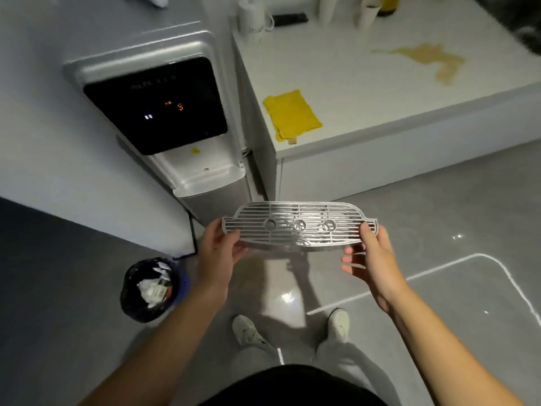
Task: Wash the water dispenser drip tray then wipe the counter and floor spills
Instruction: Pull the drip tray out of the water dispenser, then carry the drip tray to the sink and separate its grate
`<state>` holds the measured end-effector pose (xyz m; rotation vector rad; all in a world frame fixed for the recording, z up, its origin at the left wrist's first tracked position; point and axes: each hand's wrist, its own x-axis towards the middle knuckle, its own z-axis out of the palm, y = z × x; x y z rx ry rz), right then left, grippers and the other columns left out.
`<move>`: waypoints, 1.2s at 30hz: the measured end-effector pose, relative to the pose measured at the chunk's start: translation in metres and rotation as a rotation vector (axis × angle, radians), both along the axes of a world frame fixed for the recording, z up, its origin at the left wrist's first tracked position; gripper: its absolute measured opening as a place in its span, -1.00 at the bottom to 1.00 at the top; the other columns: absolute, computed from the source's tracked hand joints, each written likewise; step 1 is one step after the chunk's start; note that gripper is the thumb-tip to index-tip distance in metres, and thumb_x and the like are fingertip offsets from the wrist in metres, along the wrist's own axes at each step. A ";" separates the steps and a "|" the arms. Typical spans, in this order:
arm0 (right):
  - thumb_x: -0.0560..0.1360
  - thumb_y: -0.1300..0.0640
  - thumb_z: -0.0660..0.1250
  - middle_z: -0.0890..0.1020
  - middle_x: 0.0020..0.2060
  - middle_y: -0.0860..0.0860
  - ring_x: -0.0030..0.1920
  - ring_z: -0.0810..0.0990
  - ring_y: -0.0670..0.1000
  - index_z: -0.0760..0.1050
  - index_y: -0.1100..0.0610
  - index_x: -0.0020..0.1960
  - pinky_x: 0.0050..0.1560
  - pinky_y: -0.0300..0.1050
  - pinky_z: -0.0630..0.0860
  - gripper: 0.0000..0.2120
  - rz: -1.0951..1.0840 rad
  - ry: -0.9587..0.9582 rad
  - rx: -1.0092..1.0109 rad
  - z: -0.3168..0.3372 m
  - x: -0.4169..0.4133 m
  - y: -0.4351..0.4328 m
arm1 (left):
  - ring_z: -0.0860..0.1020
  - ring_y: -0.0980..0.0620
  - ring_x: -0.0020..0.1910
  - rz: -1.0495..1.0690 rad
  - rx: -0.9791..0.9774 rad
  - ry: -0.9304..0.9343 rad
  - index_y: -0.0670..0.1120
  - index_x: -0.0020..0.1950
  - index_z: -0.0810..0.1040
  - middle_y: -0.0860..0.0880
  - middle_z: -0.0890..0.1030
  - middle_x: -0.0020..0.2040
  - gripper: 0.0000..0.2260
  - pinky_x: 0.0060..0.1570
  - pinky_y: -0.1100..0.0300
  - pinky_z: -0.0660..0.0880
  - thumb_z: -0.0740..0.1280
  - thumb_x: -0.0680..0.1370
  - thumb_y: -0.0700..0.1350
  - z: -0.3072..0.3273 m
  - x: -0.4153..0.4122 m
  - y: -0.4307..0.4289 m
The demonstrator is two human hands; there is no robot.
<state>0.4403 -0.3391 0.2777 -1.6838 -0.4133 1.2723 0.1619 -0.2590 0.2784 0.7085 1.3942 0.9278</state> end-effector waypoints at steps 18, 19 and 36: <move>0.69 -0.13 0.20 0.66 -0.15 0.14 -0.21 0.68 0.06 0.46 -0.06 0.27 -0.14 -0.04 0.67 -0.77 -0.320 -0.078 0.026 0.041 0.343 -0.138 | 0.66 -0.07 -0.03 -0.275 0.034 -0.087 -0.13 0.32 0.57 -0.22 0.69 0.23 -0.75 0.02 0.08 0.62 0.34 0.64 -0.22 0.021 0.380 -0.057; 0.69 -0.12 0.20 0.66 -0.15 0.14 -0.21 0.67 0.06 0.46 -0.05 0.27 -0.14 -0.04 0.67 -0.76 -0.348 -0.079 0.028 0.039 0.363 -0.137 | 0.66 -0.07 -0.03 -0.294 0.034 -0.094 -0.12 0.32 0.57 -0.21 0.69 0.22 -0.76 0.03 0.08 0.62 0.35 0.64 -0.22 0.020 0.404 -0.052; 0.68 -0.11 0.20 0.63 -0.20 0.11 -0.27 0.61 0.06 0.48 0.01 0.19 -0.23 -0.02 0.64 -0.77 -0.675 -0.074 0.056 0.045 0.696 -0.023 | 0.71 -0.04 0.06 -0.540 0.070 -0.173 -0.04 0.33 0.57 -0.15 0.71 0.15 -0.74 0.02 0.12 0.66 0.38 0.63 -0.19 0.029 0.800 0.122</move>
